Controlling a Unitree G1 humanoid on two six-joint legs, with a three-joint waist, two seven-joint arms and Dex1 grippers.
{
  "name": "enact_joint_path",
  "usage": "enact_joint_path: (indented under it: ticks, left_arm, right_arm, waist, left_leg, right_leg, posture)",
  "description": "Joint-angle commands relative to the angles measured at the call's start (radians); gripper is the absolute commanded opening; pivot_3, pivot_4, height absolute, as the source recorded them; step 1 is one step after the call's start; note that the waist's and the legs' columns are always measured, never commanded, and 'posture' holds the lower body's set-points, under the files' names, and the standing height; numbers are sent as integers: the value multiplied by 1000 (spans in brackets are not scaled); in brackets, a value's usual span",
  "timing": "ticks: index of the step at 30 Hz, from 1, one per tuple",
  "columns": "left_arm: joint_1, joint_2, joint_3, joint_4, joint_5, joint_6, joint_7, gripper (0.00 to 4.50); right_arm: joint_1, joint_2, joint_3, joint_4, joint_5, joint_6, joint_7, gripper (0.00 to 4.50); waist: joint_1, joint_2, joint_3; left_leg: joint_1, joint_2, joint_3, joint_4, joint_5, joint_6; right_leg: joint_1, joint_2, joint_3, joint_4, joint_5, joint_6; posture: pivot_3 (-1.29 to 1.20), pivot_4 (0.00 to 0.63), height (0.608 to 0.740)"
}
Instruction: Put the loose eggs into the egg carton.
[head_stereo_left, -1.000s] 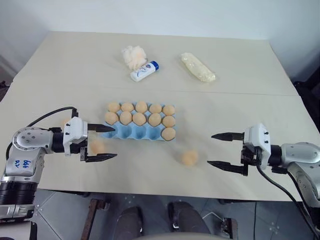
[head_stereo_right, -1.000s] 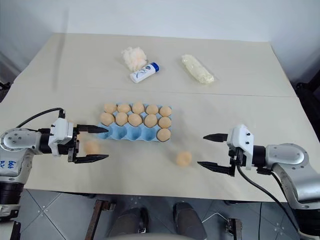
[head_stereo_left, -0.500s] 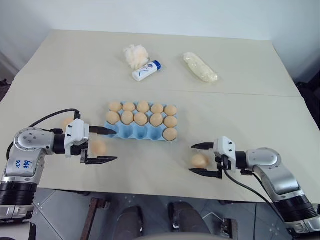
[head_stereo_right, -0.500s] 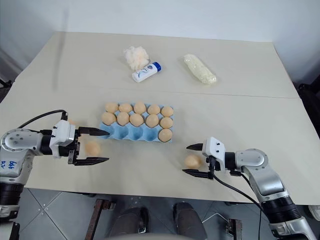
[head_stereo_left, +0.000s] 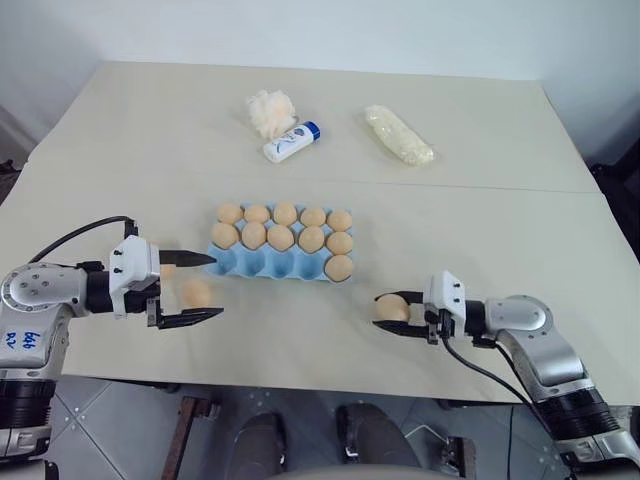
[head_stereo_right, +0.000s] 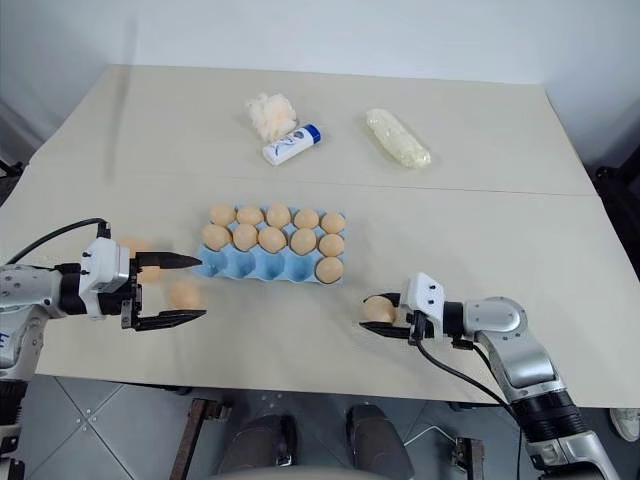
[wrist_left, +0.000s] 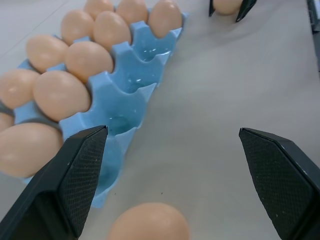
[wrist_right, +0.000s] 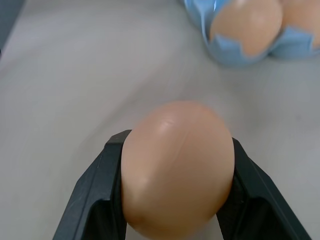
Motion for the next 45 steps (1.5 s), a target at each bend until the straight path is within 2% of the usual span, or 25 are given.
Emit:
enact_joint_path:
  ticks: [1,8,14,16,19,22,24,25,29,34,37,40,45]
  left_arm:
    - [15,-3,45,-4,-13,-7,30,4500]
    - [55,-13,74,4,-13,1,82,4500]
    - [100,-15,99,-39,-26,16,118,4500]
    - [119,-15,112,-58,-32,23,128,4500]
    - [138,-13,138,-83,-47,40,147,4500]
    - [144,-11,163,-96,-65,62,167,4500]
    - [150,-7,171,-102,-65,69,169,4500]
    - [157,-5,181,-105,-66,74,170,4500]
    - [205,3,247,-102,-67,85,186,4500]
    - [357,5,381,-66,-66,92,186,4500]
    - [435,-9,439,-56,-77,112,190,4500]
    - [465,-37,437,-87,-69,113,216,4500]
    - [426,-107,358,-179,-78,143,287,4500]
  right_arm:
    - [-99,42,-15,-150,127,175,-49,1776]
    - [-323,183,98,-15,-36,159,-168,1776]
    - [-391,301,140,145,-150,-18,-231,1776]
    - [-397,324,151,188,-182,-71,-242,1776]
    - [-383,338,137,176,-142,-73,-203,2708]
    - [-385,339,107,102,-65,36,-186,3675]
    - [-392,328,76,64,-25,94,-193,4416]
    - [-387,309,59,39,0,116,-177,4468]
    - [-319,204,-3,-6,46,122,-105,4468]
    - [-193,92,-85,-30,74,-36,18,4468]
    - [-145,30,-90,-39,88,-50,93,4468]
    - [-128,13,-93,-33,97,-60,114,4468]
    - [-135,23,-80,-12,79,-87,113,4468]
  waist:
    - [-6,0,0]
    - [-12,-1,0]
    - [-17,-1,0]
    - [-20,-1,-1]
    - [-23,-1,-1]
    - [-23,-1,-1]
    - [-24,-1,-1]
    - [-24,-1,-1]
    - [-22,-1,-1]
    - [-24,-1,-1]
    - [-27,-1,-1]
    - [-23,-1,-1]
    - [-15,-2,-1]
  left_leg:
    - [0,0,0,0,0,0]
    - [0,0,-2,0,1,-1]
    - [-7,-1,-2,0,0,0]
    - [-11,-2,-1,1,0,0]
    - [-17,-2,-2,4,0,0]
    - [-17,-1,-2,5,0,0]
    - [-17,-1,-2,5,1,0]
    - [-17,-1,-2,5,1,0]
    - [-16,-2,-2,5,2,-1]
    - [-16,-2,-2,2,2,-1]
    - [-16,-2,-2,2,2,0]
    - [-14,-2,-2,2,2,0]
    - [-13,-3,-3,4,4,0]
  right_leg:
    - [0,0,0,1,0,0]
    - [-1,-1,-1,2,0,0]
    - [-7,-1,-2,1,0,0]
    - [-12,-2,-2,8,0,0]
    - [-18,-2,-2,12,0,0]
    - [-18,-2,-2,13,0,0]
    - [-18,-2,-2,13,0,0]
    - [-18,-2,-2,13,0,0]
    - [-18,-2,-2,12,0,0]
    - [-17,-3,-2,8,0,0]
    - [-17,-2,-2,7,0,0]
    - [-16,-3,-2,8,0,0]
    - [-14,-4,-3,10,1,-1]
  posture:
    - [0,150,740]
    - [0,150,740]
    - [0,150,740]
    - [0,150,740]
    - [0,150,740]
    - [0,150,740]
    - [0,150,740]
    - [0,150,740]
    - [0,150,740]
    - [0,150,740]
    - [0,150,740]
    - [0,150,740]
    - [0,150,740]
